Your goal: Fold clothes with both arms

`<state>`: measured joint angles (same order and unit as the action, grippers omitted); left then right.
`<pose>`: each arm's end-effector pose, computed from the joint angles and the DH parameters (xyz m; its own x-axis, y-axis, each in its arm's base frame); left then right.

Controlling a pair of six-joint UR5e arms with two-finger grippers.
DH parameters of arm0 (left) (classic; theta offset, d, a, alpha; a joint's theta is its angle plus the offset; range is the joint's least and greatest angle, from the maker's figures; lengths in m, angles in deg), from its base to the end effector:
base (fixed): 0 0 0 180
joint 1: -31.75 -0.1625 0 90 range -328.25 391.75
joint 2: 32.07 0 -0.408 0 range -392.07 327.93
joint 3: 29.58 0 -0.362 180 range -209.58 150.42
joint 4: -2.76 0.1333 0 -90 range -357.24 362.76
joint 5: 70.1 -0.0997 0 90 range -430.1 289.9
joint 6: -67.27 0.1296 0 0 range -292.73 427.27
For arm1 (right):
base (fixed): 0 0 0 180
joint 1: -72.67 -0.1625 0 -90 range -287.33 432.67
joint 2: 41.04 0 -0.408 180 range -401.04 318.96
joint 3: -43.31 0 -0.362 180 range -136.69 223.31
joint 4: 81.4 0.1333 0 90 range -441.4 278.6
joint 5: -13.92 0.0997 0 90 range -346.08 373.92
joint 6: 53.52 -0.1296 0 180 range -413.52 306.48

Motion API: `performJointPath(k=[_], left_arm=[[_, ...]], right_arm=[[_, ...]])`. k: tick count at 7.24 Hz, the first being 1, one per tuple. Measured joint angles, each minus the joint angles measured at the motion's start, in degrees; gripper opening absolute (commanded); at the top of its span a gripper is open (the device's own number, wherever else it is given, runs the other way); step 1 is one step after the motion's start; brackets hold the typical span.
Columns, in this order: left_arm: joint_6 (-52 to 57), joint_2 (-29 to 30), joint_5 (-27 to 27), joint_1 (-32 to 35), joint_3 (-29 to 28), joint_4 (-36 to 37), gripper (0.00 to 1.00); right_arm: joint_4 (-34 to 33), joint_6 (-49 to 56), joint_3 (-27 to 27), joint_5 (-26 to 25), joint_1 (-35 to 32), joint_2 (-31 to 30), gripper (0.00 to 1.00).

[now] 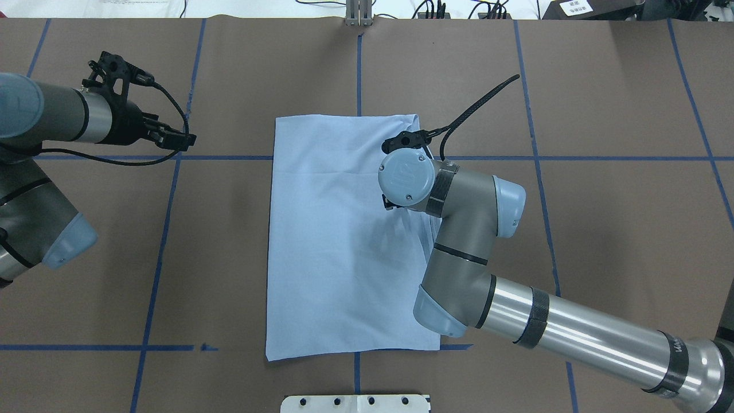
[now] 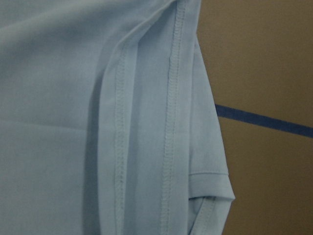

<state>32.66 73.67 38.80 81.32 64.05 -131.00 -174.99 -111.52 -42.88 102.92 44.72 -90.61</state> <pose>0.3239 -0.5210 0.4016 0.6050 0.4906 -0.6272 0.0614 0.7566 0.6510 -0.5631 -0.4522 0.3114 0.8808 -0.1324 0.4545 -0.0121 0.9535 0.3013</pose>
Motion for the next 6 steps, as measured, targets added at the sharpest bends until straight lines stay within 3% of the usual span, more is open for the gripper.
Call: performJointPath(k=[4, 6], left_arm=[[-0.2, 0.0, 0.0, 0.0, 0.1, 0.0, 1.0], [-4.3, 0.0, 0.2, -0.1, 1.6, 0.1, 1.0]], right_arm=[[-4.1, 5.1, -2.8, 0.5, -2.5, -4.3, 1.0], [-3.9, 5.9, -10.0, 2.8, -4.0, -6.3, 1.0]])
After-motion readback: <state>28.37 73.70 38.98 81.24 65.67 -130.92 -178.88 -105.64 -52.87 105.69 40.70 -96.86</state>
